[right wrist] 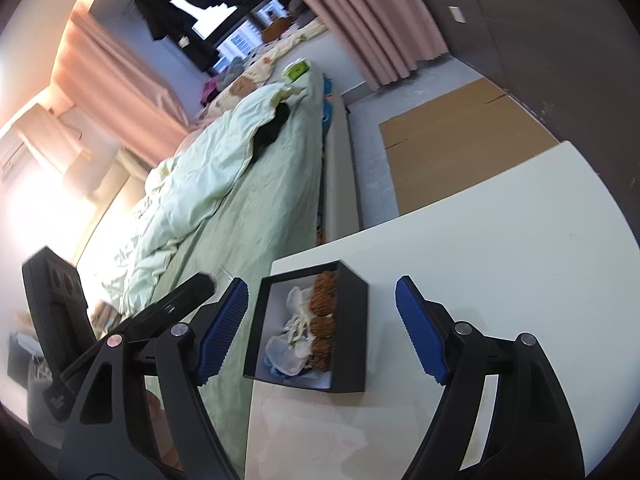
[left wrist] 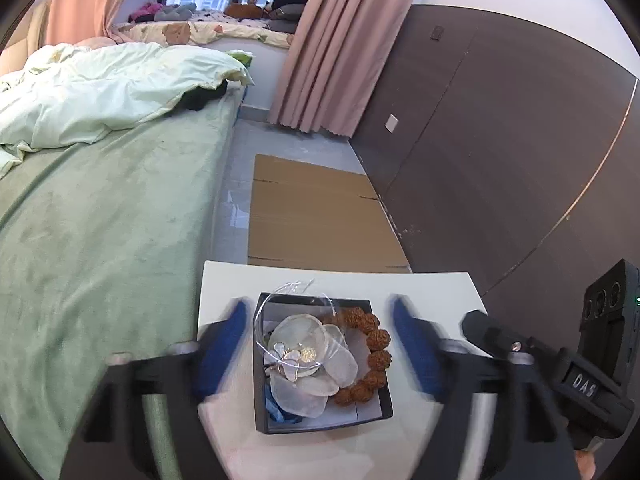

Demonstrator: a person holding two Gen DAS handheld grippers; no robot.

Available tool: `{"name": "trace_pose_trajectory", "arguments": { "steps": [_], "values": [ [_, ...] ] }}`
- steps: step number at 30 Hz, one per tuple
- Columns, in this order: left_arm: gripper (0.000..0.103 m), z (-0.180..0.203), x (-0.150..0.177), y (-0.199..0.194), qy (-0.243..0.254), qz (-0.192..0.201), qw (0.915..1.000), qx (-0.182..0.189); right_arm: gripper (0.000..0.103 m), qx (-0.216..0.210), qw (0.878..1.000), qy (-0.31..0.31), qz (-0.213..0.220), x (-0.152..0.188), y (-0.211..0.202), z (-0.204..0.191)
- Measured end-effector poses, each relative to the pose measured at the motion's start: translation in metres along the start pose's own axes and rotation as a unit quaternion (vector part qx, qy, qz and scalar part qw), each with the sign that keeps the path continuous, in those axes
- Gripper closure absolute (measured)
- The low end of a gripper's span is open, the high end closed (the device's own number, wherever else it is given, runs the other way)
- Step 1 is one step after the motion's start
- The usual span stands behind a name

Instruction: Organize jewelry

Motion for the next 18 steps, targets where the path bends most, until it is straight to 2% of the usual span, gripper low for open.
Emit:
{"name": "trace_pose_trajectory", "arguments": {
  "steps": [5, 12, 18],
  "values": [
    [0.020, -0.002, 0.001, -0.001, -0.008, -0.003, 1.0000, -0.004, 0.026, 0.004, 1.000, 0.018, 0.010, -0.005, -0.014, 0.016],
    [0.020, -0.005, 0.004, -0.011, -0.002, -0.001, 0.9999, -0.010, 0.026, 0.014, 1.000, 0.010, 0.017, -0.006, -0.030, 0.022],
    [0.011, 0.001, 0.008, -0.029, 0.016, 0.012, 0.9997, -0.012, 0.026, 0.023, 0.999, 0.010, 0.031, -0.006, -0.049, 0.029]
  ]
}}
Point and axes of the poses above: each gripper's, at about its wrist camera, not at the fingertips, and y roughly the way its jaws point, z to its right, x to its underside, the point moved 7 cm from there along y, roughly the way its jaws point, and after that the axes turned 6 degrees about -y, right-handed, at the moved point
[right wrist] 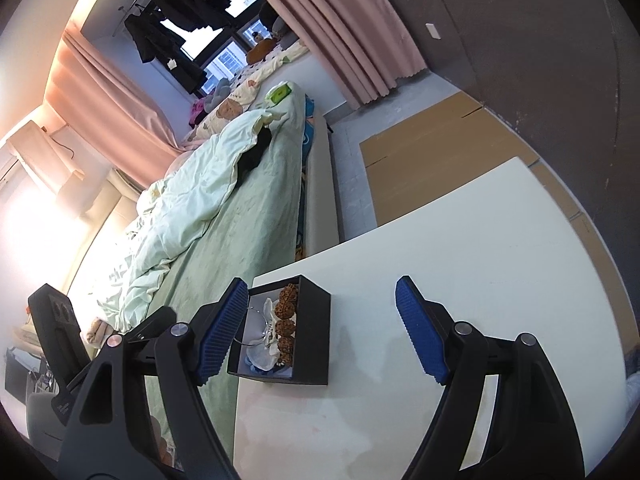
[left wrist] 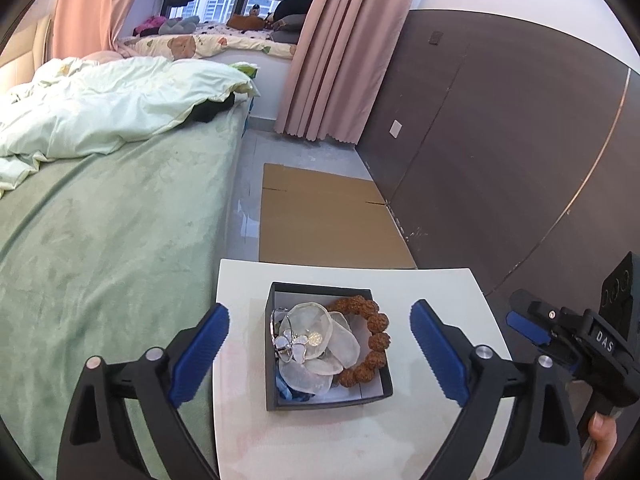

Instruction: Organize jewelry

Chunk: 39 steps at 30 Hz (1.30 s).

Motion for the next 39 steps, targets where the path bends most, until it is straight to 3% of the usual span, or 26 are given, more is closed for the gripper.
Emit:
{"name": "trace_pose_trajectory", "arguments": {
  "steps": [3, 6, 12, 28, 32, 39],
  "values": [
    [0.008, 0.008, 0.005, -0.009, 0.013, 0.000, 0.9999, 0.001, 0.024, 0.008, 1.000, -0.011, -0.003, 0.001, -0.009, -0.001],
    [0.008, 0.016, 0.010, -0.018, 0.028, -0.003, 0.9996, -0.002, 0.010, 0.028, 0.999, -0.038, -0.005, 0.004, -0.022, -0.004],
    [0.008, 0.024, 0.015, -0.046, 0.039, 0.011, 0.9991, -0.012, 0.005, 0.044, 0.995, -0.089, -0.016, 0.010, -0.044, -0.015],
    [0.008, 0.041, 0.045, -0.092, 0.066, 0.037, 0.9965, -0.035, 0.005, 0.072, 0.985, -0.155, -0.031, 0.040, -0.073, -0.031],
    [0.008, 0.041, 0.052, -0.101, 0.075, 0.045, 0.9957, -0.030, 0.005, 0.095, 0.980, -0.175, -0.028, 0.052, -0.080, -0.029],
    [0.008, 0.038, 0.062, -0.129, 0.079, 0.069, 0.9942, -0.026, 0.005, 0.087, 0.978, -0.187, 0.000, 0.059, -0.102, -0.038]
  ]
}}
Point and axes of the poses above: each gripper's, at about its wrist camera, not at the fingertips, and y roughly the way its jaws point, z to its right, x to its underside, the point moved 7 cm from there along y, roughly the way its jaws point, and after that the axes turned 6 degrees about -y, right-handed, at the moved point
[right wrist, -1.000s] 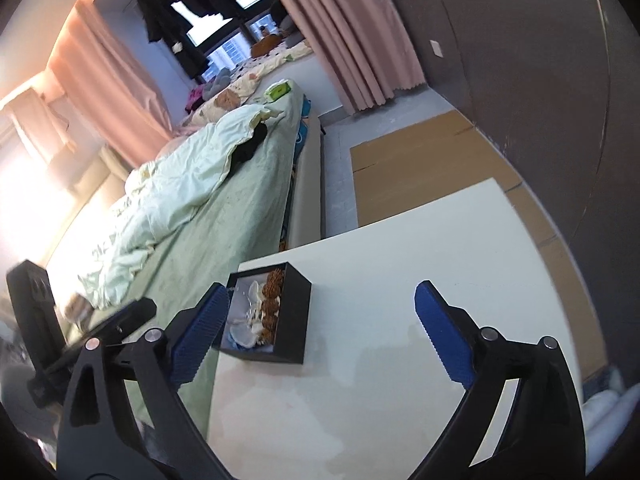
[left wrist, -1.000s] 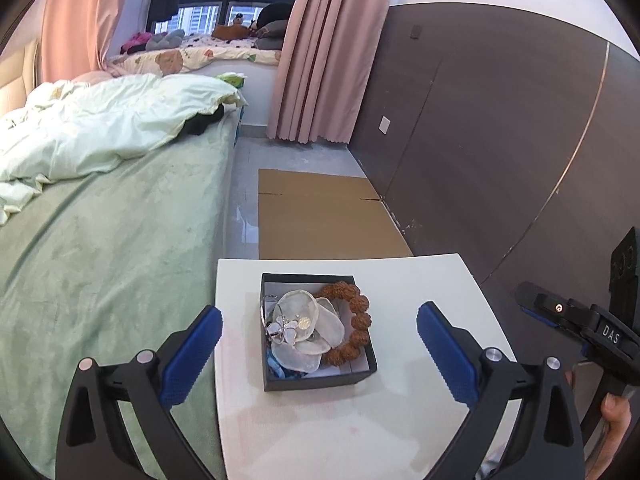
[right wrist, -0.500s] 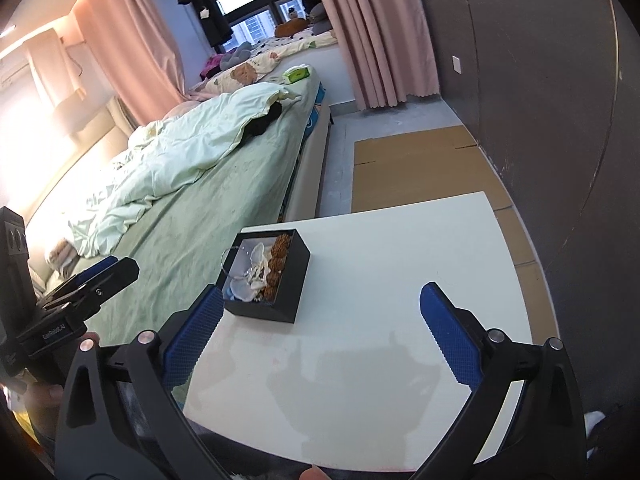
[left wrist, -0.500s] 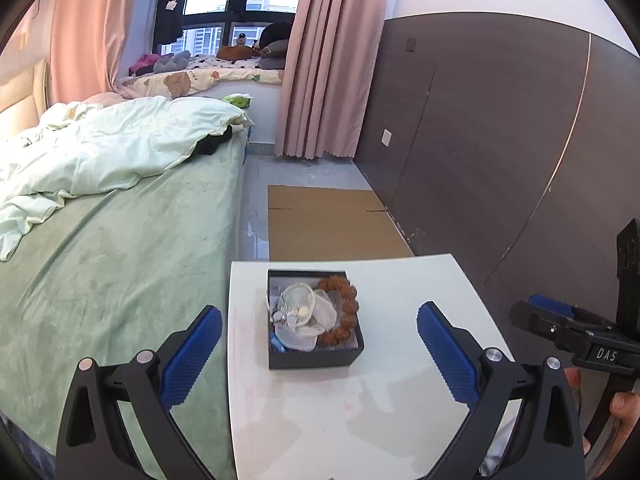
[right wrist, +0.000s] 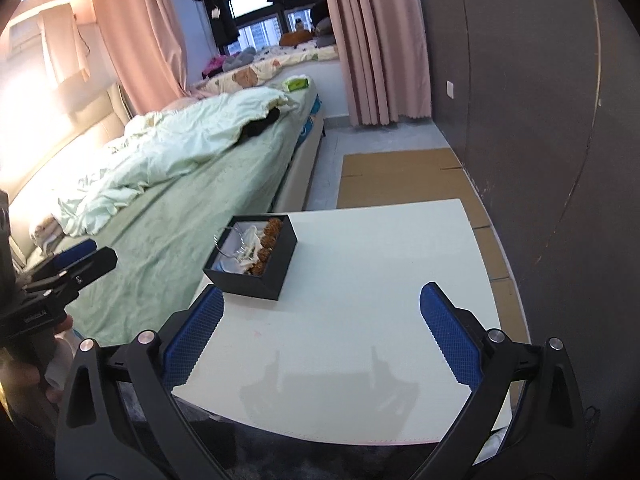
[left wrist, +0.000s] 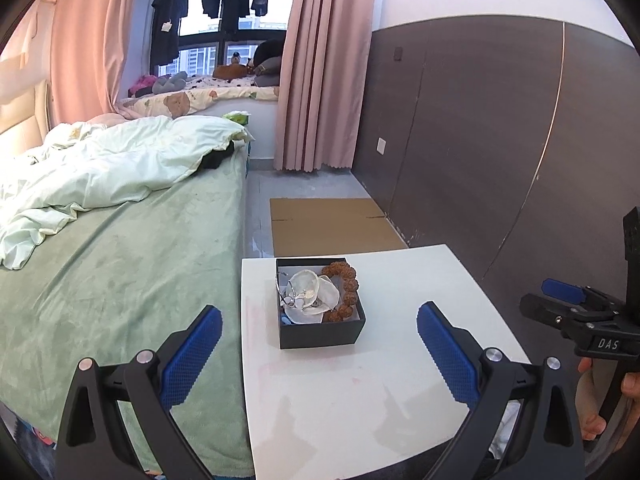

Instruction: Organize jewelry

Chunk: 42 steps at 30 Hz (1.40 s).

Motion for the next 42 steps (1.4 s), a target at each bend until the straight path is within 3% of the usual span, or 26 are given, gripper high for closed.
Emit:
{"name": "trace_pose_trajectory", "arguments": {
  "steps": [7, 42],
  "values": [
    [0.008, 0.006, 0.000, -0.022, 0.000, 0.016, 0.9997, 0.017, 0.005, -0.012, 0.999, 0.014, 0.028, -0.002, -0.018, -0.003],
    [0.008, -0.002, 0.005, -0.019, 0.006, 0.006, 0.9998, 0.016, 0.005, -0.009, 1.000, -0.008, 0.007, 0.004, -0.010, -0.012]
  ]
}}
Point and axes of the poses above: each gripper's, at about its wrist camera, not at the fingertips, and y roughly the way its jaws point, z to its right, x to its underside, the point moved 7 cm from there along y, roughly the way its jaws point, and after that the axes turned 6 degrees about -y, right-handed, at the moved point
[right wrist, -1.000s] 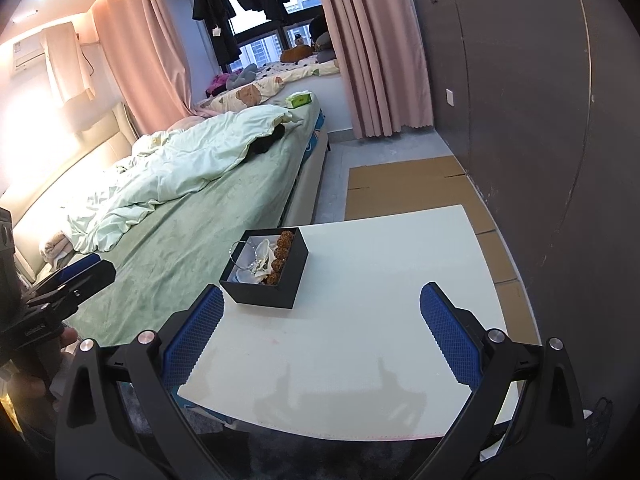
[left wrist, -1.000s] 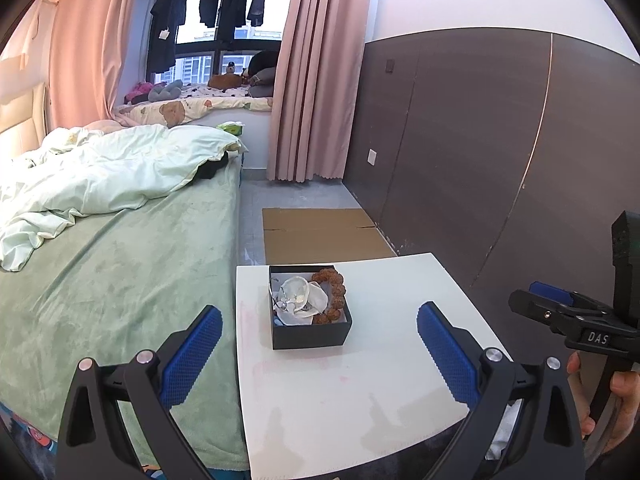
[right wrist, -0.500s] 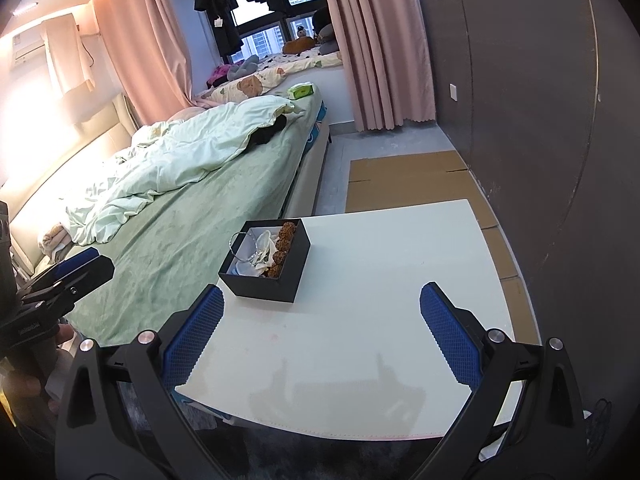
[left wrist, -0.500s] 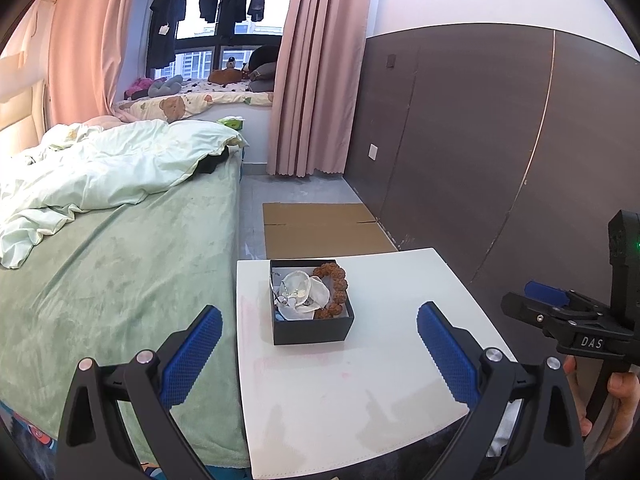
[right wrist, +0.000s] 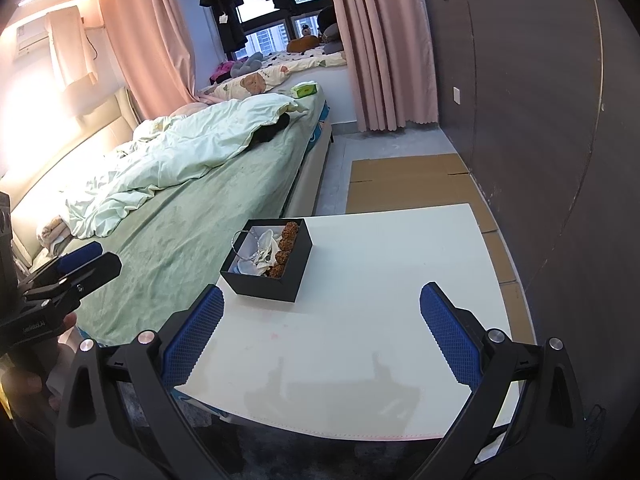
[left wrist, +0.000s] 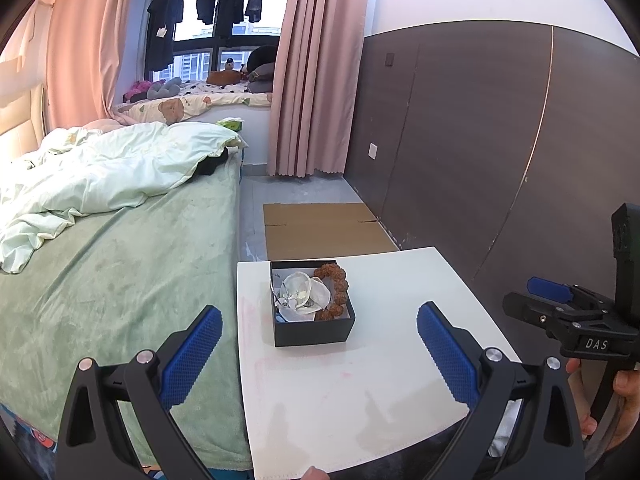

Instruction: Organize jewelry

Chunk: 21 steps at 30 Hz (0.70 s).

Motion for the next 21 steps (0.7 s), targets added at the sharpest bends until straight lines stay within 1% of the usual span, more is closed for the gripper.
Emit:
{"name": "trace_pose_trajectory", "arguments": {
  "steps": [10, 21],
  "values": [
    [0.008, -0.0006, -0.0015, -0.0026, -0.005, 0.005, 1.0000, -0.003, 0.005, -0.005, 1.000, 0.001, -0.001, -0.0011, -0.0015, -0.0010],
    [0.008, 0.0006, -0.0011, -0.0031, -0.005, 0.001, 1.0000, -0.008, 0.005, -0.003, 1.000, 0.008, 0.000, 0.0004, -0.0019, 0.0004]
  ]
}}
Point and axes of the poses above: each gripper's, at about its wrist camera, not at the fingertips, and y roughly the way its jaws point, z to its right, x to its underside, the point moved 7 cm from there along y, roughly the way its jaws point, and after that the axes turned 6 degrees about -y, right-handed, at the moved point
